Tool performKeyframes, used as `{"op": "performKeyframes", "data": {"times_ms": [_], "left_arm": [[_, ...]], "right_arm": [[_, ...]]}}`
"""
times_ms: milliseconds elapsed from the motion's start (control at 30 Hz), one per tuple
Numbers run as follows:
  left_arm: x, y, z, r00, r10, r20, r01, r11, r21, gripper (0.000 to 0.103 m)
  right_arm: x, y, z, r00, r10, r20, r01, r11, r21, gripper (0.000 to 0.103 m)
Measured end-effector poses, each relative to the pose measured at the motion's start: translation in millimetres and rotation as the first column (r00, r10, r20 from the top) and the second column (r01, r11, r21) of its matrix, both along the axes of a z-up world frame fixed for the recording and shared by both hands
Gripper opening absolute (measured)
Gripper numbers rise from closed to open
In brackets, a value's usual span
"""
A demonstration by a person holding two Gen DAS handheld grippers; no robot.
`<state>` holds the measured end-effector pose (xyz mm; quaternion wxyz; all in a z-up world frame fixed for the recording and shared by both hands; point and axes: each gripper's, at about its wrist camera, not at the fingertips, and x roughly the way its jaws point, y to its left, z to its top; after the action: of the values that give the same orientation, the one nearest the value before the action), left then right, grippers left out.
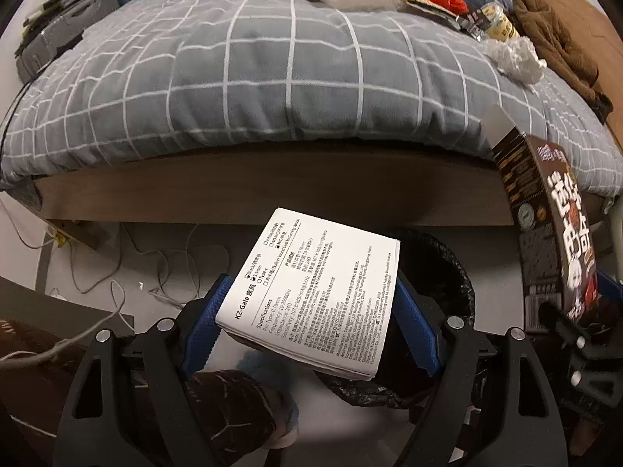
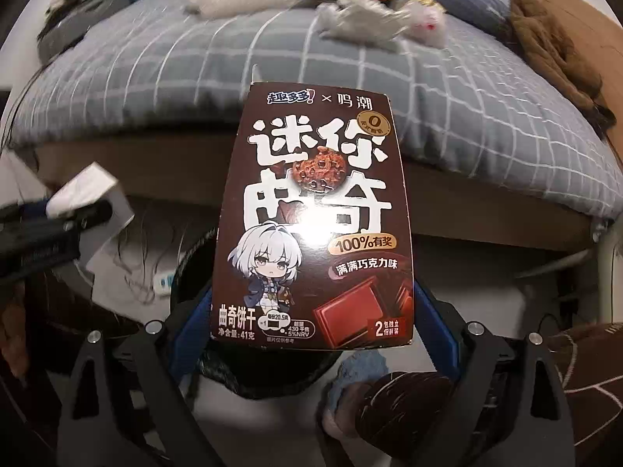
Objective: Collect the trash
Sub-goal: 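Carry the brown box and white box down toward the black trash bin, then open the right tool over the bin while the left tool drops the white box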
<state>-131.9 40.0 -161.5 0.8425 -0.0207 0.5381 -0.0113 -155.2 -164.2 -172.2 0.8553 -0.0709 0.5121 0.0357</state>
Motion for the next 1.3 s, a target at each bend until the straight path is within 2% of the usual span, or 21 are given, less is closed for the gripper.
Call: {"op": "performKeyframes", "data": {"times_ms": [267,467,700,867,933,1000,1100,1300], "left_arm": [[0.4,5.0,-23.5,0.998,0.005,-0.061,-0.007,1.0,-0.02,0.079],[5.8,11.8,-46.6,0.993,0.023,-0.117,-0.025,1.0,-0.011,0.079],[-0.6,16.4,-57.5,0.989,0.029,-0.146,-0.028,1.0,0.009,0.079],[-5.7,23.6,-61.2,0.987,0.046,-0.151,-0.045,0.999,0.009,0.079],[-7.6,22.4,-61.5,0.987,0.048,-0.156,-0.047,0.999,0.012,0.079],[-7.5,19.2,-59.0,0.986,0.047,-0.16,-0.045,0.999,0.013,0.079],[-3.5,18.1,-62.0,0.986,0.039,-0.162,-0.038,0.999,0.012,0.079],[2.2,-0.3,-66.6,0.986,-0.001,-0.168,0.003,1.0,0.013,0.079]], "right_arm": [[-5.2,13.3,-30.7,0.991,0.073,-0.114,-0.074,0.997,-0.006,0.088],[9.8,18.2,-67.3,0.966,0.063,-0.25,-0.062,0.998,0.014,0.088],[21.2,32.7,-98.7,0.944,0.07,-0.321,-0.073,0.997,0.003,0.088],[24.3,35.7,-106.3,0.937,0.083,-0.339,-0.083,0.996,0.015,0.088],[25.0,37.7,-103.4,0.941,0.088,-0.326,-0.089,0.996,0.011,0.089],[27.0,38.0,-100.5,0.949,0.083,-0.305,-0.087,0.996,0.003,0.096],[29.2,35.7,-97.5,0.953,0.078,-0.293,-0.081,0.997,0.004,0.096],[29.7,12.1,-88.3,0.962,0.01,-0.274,-0.014,1.0,-0.012,0.096]]}}
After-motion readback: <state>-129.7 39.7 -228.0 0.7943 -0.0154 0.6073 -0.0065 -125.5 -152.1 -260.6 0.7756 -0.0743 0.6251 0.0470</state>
